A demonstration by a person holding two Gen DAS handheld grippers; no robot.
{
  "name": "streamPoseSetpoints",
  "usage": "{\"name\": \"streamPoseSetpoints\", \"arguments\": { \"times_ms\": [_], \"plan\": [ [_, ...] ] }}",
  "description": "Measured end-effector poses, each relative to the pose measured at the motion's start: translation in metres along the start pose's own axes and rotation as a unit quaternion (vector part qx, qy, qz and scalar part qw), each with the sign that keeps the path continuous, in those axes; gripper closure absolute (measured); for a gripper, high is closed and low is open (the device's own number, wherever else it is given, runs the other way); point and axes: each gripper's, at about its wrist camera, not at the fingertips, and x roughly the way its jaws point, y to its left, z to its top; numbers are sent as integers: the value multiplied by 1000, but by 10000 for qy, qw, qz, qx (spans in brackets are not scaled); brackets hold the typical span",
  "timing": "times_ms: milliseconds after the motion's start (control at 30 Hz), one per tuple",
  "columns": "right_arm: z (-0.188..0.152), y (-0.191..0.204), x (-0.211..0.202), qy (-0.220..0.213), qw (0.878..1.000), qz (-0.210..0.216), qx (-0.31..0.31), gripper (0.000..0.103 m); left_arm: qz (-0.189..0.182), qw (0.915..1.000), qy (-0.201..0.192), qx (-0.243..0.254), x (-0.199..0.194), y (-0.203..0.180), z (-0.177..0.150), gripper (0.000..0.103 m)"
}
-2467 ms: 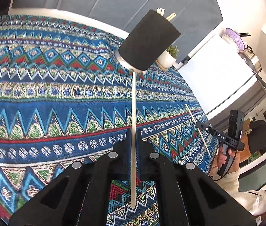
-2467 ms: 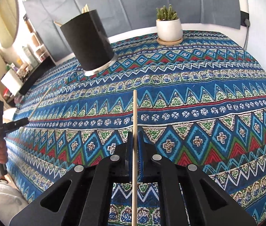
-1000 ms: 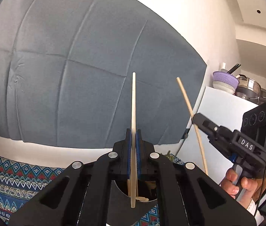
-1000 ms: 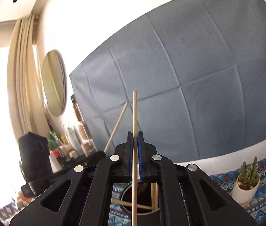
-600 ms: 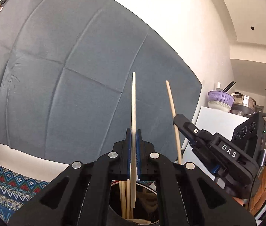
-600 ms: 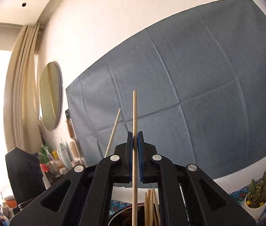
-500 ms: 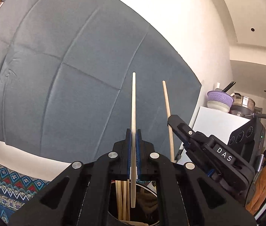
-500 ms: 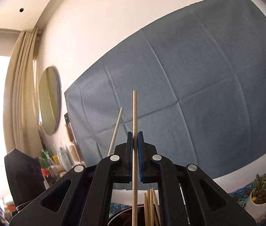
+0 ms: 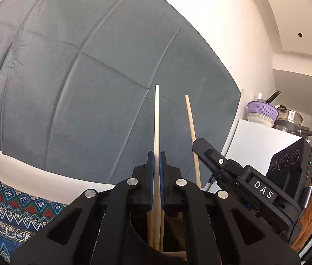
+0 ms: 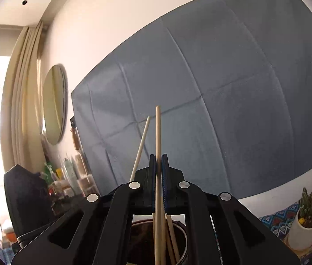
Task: Organize utensils
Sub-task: 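Open both tools to release the chopsticks inside the holder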
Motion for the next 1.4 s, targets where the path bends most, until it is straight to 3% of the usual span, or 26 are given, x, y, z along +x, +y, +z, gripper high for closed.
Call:
{"name": "streamPoseSetpoints", "arguments": {
  "times_ms": [200,367,600,833,1000,1100,1267,1400],
  "plan": [
    [-2,4,-9,321,9991,38,-260,98,118,9998,92,101,-5,4,-7,98],
    [-5,11,-16,694,9956,67,-620,98,192,9984,229,485,-15,-3,-7,98],
    [-8,29,-19,1421,9824,-73,-1211,98,380,9920,607,1042,-29,-19,-6,98],
    [-6,32,-18,2091,9690,-94,-1312,98,461,9847,987,1357,-35,-27,-3,98],
    [-6,37,-14,2721,9503,-129,-1505,98,536,9710,1808,1472,-26,-30,-1,98],
    [-3,37,-8,3161,9383,-188,-1390,98,640,9581,2178,1748,-21,-36,5,98],
    [-6,41,12,3969,9060,-489,-1390,98,742,9361,2907,1837,-7,-43,16,98],
    [-8,41,26,4328,8892,-741,-1289,97,885,9200,3202,2080,5,-51,21,98]
  ]
}}
